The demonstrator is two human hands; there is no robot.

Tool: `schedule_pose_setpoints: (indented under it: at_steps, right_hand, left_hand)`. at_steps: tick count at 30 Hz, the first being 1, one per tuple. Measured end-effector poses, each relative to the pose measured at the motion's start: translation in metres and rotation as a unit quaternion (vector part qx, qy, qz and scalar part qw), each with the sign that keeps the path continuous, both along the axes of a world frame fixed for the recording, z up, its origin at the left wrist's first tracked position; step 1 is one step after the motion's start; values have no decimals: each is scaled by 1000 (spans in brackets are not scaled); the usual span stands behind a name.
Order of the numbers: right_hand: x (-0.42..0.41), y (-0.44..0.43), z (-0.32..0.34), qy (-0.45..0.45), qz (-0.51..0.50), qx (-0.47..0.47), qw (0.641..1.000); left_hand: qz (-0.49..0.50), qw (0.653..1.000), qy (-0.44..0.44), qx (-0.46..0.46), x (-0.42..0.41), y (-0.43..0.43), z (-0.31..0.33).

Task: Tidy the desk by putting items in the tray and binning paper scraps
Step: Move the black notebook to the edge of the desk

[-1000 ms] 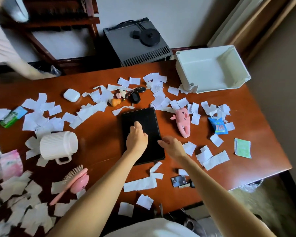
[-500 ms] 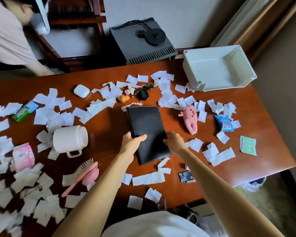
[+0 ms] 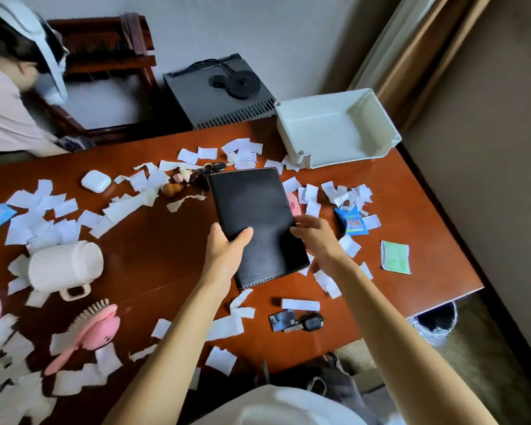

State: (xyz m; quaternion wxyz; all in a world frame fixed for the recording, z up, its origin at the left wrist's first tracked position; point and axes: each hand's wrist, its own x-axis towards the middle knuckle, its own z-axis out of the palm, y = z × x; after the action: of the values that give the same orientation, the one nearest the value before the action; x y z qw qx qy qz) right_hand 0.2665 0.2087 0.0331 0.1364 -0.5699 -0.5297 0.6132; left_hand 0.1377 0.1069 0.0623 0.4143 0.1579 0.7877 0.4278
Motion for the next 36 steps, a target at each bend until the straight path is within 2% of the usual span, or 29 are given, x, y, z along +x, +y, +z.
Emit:
schedule_pose_setpoints:
  at_steps: [5, 11, 20, 28, 36]
  right_hand:
    - [79, 59, -3, 27, -56, 7, 998]
    - [181, 145, -20, -21, -119, 32, 992]
    - [252, 228, -53, -99, -165, 44, 980]
    - [262, 244, -70, -126, -147, 17, 981]
    - [244, 240, -66, -159, -15, 93, 983]
  left_hand:
    - [-11, 999, -13, 29, 79, 65, -2]
    - [-38, 998, -51, 14, 180, 161, -23]
    - [-118, 988, -32, -94, 252, 256, -61]
    - [-162, 976, -23, -144, 260, 265, -82]
    - [-134, 978, 3, -158, 251, 259, -85]
